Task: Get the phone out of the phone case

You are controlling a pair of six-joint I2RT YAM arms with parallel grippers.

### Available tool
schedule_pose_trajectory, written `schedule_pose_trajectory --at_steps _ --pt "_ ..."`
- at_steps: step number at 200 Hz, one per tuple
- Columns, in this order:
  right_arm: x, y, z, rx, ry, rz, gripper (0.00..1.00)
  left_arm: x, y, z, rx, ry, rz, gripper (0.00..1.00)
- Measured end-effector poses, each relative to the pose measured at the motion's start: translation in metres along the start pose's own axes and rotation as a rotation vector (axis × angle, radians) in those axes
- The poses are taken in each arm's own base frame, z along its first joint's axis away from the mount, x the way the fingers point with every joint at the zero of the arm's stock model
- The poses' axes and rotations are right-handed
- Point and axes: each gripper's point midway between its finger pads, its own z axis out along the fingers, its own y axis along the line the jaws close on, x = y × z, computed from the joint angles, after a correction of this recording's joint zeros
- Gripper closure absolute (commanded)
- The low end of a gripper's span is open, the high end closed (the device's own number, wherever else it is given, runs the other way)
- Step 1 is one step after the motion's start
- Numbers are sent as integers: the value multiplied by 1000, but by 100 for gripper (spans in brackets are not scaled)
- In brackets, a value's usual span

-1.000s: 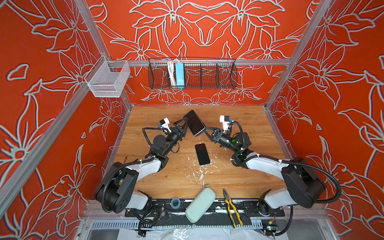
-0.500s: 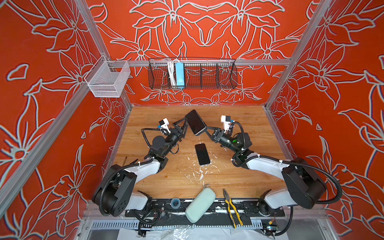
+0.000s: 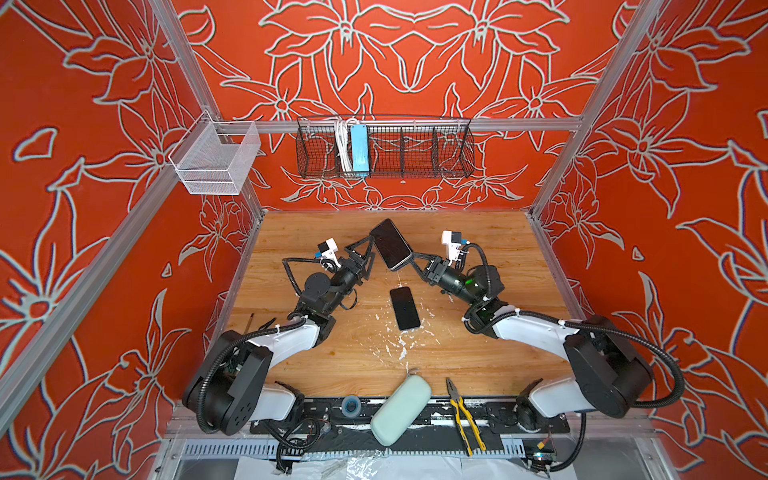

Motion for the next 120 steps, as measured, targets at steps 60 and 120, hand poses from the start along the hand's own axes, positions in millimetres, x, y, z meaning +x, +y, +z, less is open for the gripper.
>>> schedule_pose_trajectory --at_steps 60,120 --pt "-2 0 -1 0 -9 -2 96 0 -1 -1 -4 1 -2 1" --pt "-5 1 -3 3 -27 -4 96 16 -21 -18 -8 30 -79 3"
